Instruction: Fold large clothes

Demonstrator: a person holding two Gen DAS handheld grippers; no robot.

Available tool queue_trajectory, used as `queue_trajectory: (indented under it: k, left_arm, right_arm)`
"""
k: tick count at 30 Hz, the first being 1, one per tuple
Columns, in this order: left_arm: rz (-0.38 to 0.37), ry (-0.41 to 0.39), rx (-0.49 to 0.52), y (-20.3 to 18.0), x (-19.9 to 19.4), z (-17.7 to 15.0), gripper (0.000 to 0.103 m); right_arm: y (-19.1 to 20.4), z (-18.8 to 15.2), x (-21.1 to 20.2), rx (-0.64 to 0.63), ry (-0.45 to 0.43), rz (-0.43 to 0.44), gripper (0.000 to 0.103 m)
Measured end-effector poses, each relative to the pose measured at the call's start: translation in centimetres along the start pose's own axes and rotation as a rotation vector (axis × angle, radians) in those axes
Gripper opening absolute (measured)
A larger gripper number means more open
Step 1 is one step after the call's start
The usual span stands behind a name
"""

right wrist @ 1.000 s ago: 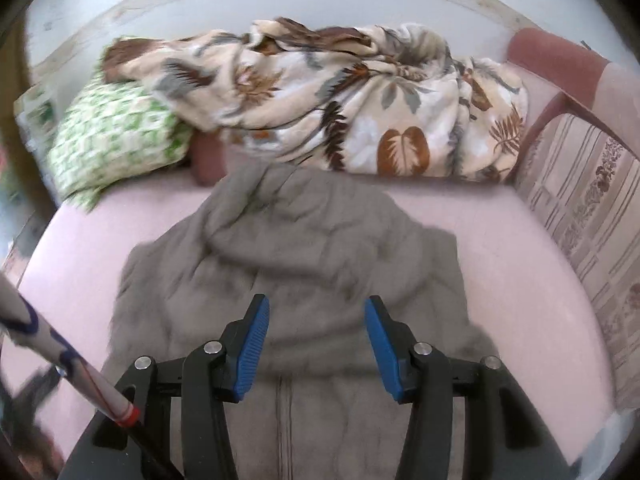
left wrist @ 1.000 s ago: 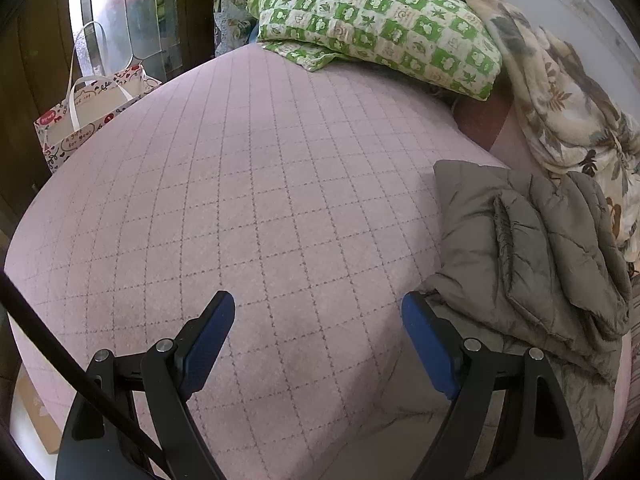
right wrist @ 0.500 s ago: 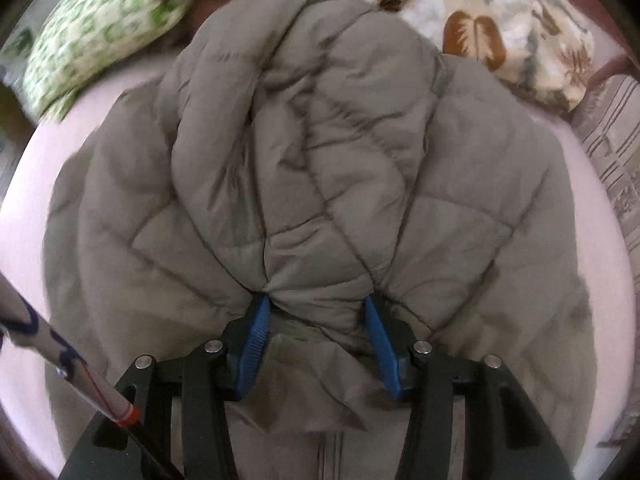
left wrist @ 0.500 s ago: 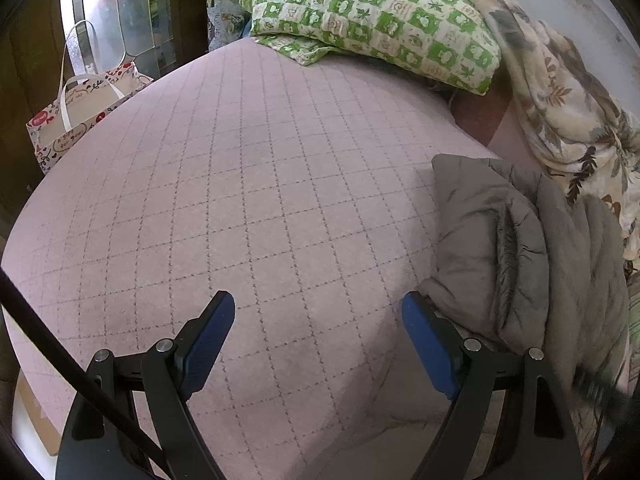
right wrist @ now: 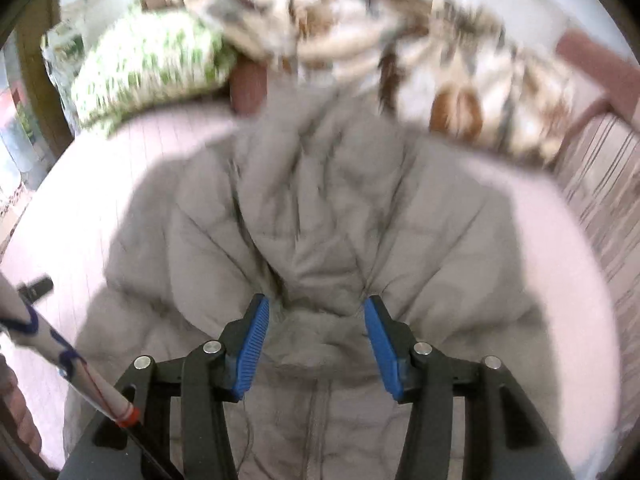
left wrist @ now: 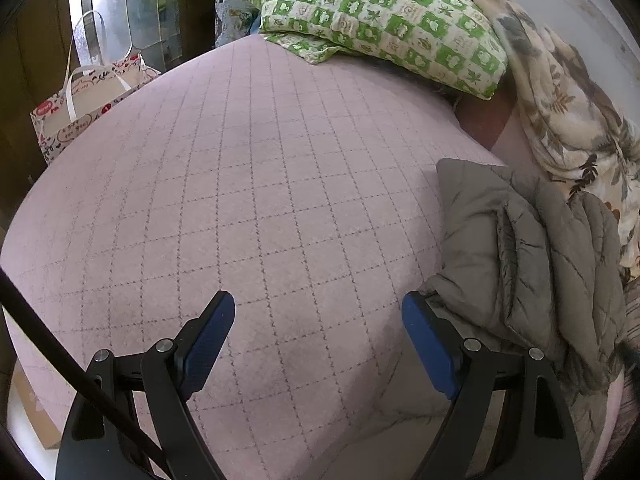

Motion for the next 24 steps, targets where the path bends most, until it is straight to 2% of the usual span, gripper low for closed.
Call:
queue_trajectory:
  k: [3, 5, 8, 11, 12, 14, 17, 19, 21, 23, 24]
  left_arm:
    - [0.002, -0.010, 0.015, -0.2, -0.2, 0.0, 0.085]
    - [0.004, -0.014, 0.015, -0.3, -0.3, 0.0, 0.085]
    - [0.010, -0.011, 0.008, -0.1, -0.1, 0.0, 0.085]
    - [0.015, -0.011, 0.006, -0.1, 0.1, 0.2, 0.085]
    - [0.017, -0.013, 0.007, -0.2, 0.1, 0.2, 0.085]
    - [0.020, -0.012, 0.014, -0.4, 0.2, 0.2, 0.085]
    - [0.013, -0.006, 0.023, -0.6, 0.2, 0.1, 0.085]
    - [0.015, -0.015, 0.025, -0.7, 0.0, 0.2, 0.085]
    - [0.016, -0.021, 0.025, -0.7, -0.2, 0.2, 0.085]
    - [0.018, -0.023, 0.031, -0.9, -0.2, 0.0, 0.085]
    - [0.021, -0.022, 0.038, -1.0, -0.1, -0.1, 0.085]
  right_arm:
    - [0.6, 2.8, -1.3, 0.015, -0.083, -0.009, 0.054]
    - [1.5, 4.2, 0.1, 0.034, -0.082, 0.010, 0.054]
    - [3.6, 4.2, 4.6, 0.087, 0.005, 0.111, 0.044]
    - [5.1, 1.8, 9.6, 0.154, 0.131, 0.195, 0.042]
    - [5.4, 0.9, 11.3, 0.169, 0.164, 0.186, 0.043]
    - [5.9, 0.6, 11.7, 0.142, 0.154, 0.156, 0.042]
    - [5.9, 1.8, 8.2, 0.087, 0.091, 0.169, 0.042]
    - [4.8, 2.6, 5.2, 0.048, 0.013, 0.134, 0.042]
    - [2.3, 2.7, 1.8, 0.021, -0.068, 0.017, 0.043]
    - [-0.4, 2.1, 0.6, 0.025, -0.091, -0.092, 0.044]
    - [-1.8, 1.3, 1.0, 0.039, -0.067, -0.123, 0.045]
Point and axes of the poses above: each gripper's, at about its wrist camera, not at the fingertips, and x roughly the way its jaws point, y to its left, z to its top, the point moved 6 cm from there along x, roughly the way its jaws point, and after that the axes turned 13 degrees about z, right-handed, at the moved point
